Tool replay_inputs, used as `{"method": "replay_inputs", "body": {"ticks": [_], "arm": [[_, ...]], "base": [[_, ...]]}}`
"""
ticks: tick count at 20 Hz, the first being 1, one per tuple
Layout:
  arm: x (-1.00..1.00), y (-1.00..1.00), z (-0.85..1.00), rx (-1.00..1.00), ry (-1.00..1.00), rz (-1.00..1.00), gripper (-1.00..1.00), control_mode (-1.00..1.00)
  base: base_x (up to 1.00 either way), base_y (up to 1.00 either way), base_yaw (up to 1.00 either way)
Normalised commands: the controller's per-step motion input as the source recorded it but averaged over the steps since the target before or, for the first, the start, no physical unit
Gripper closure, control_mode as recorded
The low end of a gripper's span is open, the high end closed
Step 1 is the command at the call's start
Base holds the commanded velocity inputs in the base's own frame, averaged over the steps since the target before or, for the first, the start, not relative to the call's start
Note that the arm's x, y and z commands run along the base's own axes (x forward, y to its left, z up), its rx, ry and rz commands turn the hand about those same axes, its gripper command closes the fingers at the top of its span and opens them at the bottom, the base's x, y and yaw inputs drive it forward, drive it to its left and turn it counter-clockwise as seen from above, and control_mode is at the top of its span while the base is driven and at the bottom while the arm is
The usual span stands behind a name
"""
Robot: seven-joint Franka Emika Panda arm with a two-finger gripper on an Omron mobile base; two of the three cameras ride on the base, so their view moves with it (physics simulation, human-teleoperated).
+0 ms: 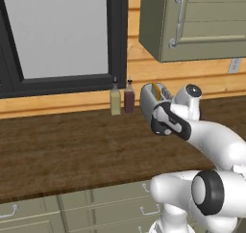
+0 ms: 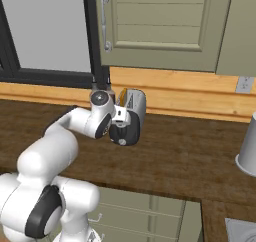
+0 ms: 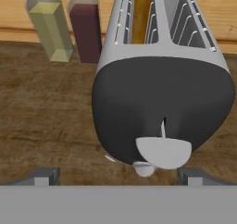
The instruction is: Start the toaster. Once the lever pops up, take the bread to the plate on the dining counter.
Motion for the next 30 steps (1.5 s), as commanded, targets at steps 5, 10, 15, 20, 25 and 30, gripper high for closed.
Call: {"method": "replay_inputs", "body": {"ticks": [5,10,15,20,25,30], "arm": [[0.11,0.0,-0.03,0.0,0.01,0.0,-1.0,-1.0],[0.05,0.0,-0.03,0.0,0.04,0.0,-1.0,-1.0],[0.05,0.0,-0.1,0.0,0.04,0.0,-1.0,-1.0],[0.05,0.0,-0.17,0.0,0.03,0.0,-1.0,-1.0],[0.02,0.0,-0.25,0.0,0.0,0.0,-1.0,-1.0],[0.01,0.0,-0.27,0.0,0.0,0.0,-1.0,-1.0]], "base": [[0.0,0.0,0.0],[0.0,0.0,0.0],[0.0,0.0,0.0],[0.0,0.0,0.0],[0.0,0.0,0.0],[0.0,0.0,0.0]]}}
